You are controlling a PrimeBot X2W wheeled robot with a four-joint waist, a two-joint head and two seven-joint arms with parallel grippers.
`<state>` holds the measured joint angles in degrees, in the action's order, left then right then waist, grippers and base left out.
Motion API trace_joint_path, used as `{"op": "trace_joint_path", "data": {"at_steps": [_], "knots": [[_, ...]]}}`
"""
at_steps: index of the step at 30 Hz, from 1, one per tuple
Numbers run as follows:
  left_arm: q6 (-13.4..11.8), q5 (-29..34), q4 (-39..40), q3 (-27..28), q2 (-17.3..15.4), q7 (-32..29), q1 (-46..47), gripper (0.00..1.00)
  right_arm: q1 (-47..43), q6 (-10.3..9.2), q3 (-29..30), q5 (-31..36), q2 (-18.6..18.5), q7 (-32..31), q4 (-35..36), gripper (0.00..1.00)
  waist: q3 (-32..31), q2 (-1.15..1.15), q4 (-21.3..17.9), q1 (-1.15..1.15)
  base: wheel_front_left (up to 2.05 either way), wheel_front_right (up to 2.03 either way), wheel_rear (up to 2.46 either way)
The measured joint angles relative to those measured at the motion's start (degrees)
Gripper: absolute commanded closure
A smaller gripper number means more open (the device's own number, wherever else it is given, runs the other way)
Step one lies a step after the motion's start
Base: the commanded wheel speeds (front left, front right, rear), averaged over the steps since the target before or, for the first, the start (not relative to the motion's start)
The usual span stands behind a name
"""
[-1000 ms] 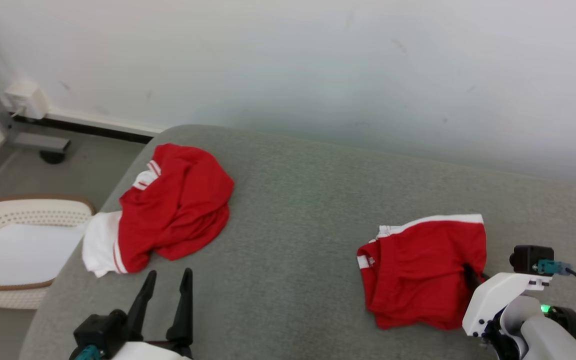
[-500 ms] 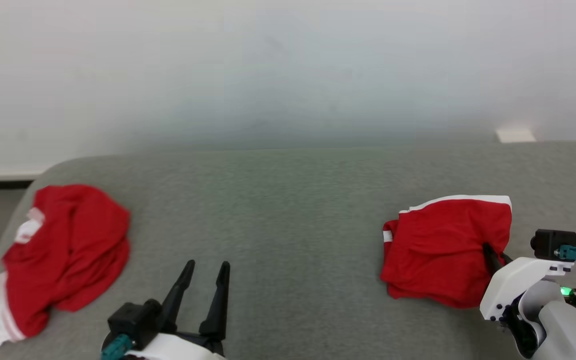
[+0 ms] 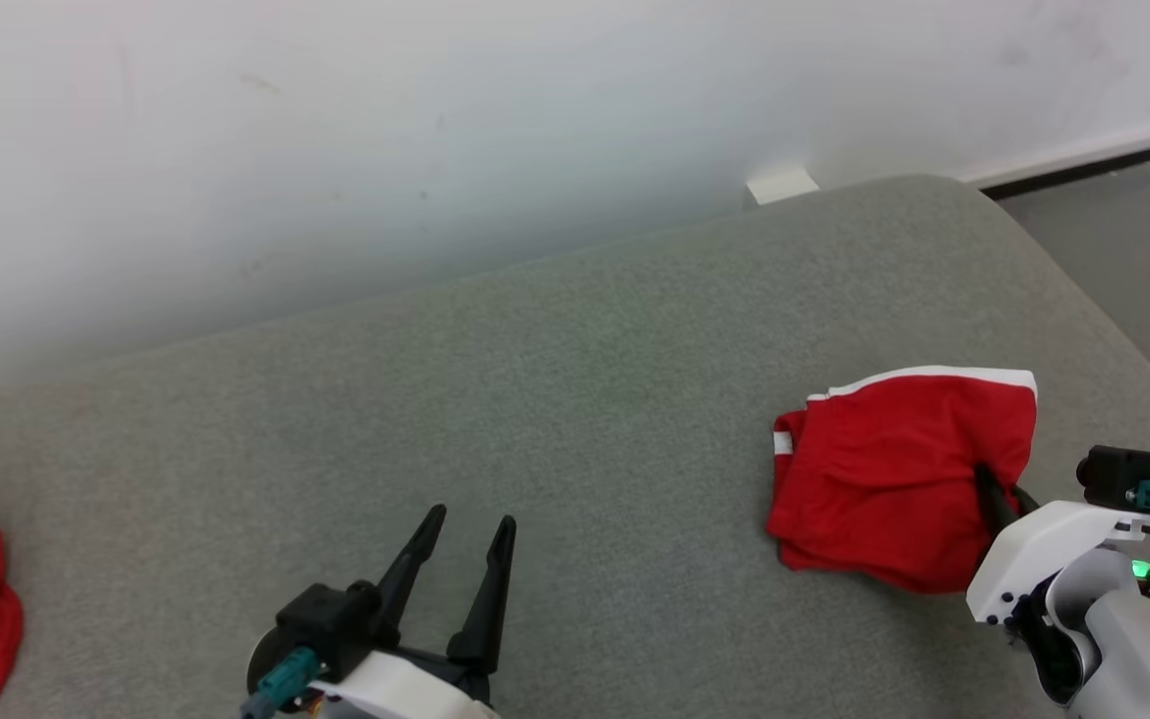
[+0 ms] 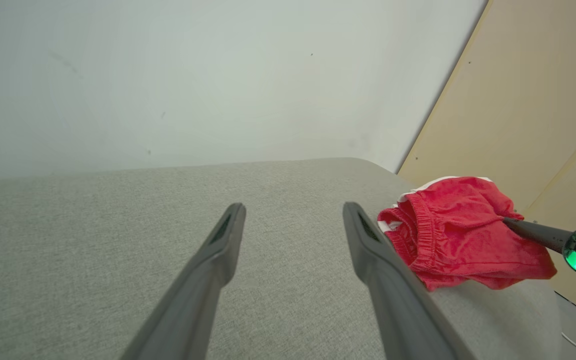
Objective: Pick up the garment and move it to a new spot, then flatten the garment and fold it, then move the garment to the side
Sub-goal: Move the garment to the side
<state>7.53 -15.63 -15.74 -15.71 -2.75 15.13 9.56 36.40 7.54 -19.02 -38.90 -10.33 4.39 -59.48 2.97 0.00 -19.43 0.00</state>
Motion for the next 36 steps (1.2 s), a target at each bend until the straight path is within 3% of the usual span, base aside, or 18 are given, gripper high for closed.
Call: {"op": "trace_joint_path", "data": {"at_steps": [6, 15, 24, 32, 33, 34, 35, 36], "knots": [[0.0, 0.3, 0.1, -1.3, -0.3, 0.0, 1.7, 0.0, 2.5, 0.0, -1.2, -0.4, -1.6, 0.3, 0.9, 1.0, 3.1, 0.0, -0.7, 0.0, 0.0, 0.0, 0.0], [0.0, 0.6, 1.4, -1.6, -3.9, 0.0, 6.1, 0.0, 13.6, 0.01, -3.9, 3.3, -10.8, -0.9, 0.8, 1.0, 10.7, 0.0, 3.2, 0.0, 0.0, 0.0, 0.0], [0.0, 0.6, 2.7, -1.1, -6.2, 0.0, 9.0, 0.0, 22.6, 0.01, -4.9, 9.9, -20.7, -0.7, -6.6, 1.0, 19.6, 0.0, 8.2, 0.01, 0.0, 0.0, 0.0], [0.0, 0.5, 3.7, -1.3, -6.7, 0.0, 10.4, 0.0, 26.8, 0.02, -3.4, 18.4, -25.1, -1.1, -13.6, 0.97, 23.3, 0.0, 11.7, 0.01, 0.0, 0.0, 0.0], [0.0, 0.5, 3.7, -1.3, -6.7, 0.1, 10.5, 0.0, 26.8, 0.02, -2.9, 19.2, -25.8, -1.6, -13.9, 0.69, 23.4, 0.0, 11.9, 0.01, 0.0, 0.0, 0.0], [0.0, 0.5, 3.7, -1.3, -6.7, 0.1, 10.4, 0.0, 26.8, 0.02, -2.5, 20.5, -26.2, -2.3, -14.1, 0.07, 23.3, 0.0, 11.9, 0.01, 0.0, 0.0, 0.0], [0.0, 0.5, 3.6, -1.2, -6.7, 0.1, 10.4, 0.0, 26.8, 0.02, -2.2, 22.0, -26.6, -2.7, -14.2, 0.0, 23.2, 0.0, 11.9, 0.01, 0.0, 0.0, 0.0], [0.0, 0.5, 3.4, -1.1, -6.6, 0.1, 10.4, 0.0, 26.8, 0.02, -1.3, 22.8, -26.8, -2.8, -14.2, 0.0, 22.9, 0.0, 11.9, 0.01, 0.0, 0.0, 0.0]]}}
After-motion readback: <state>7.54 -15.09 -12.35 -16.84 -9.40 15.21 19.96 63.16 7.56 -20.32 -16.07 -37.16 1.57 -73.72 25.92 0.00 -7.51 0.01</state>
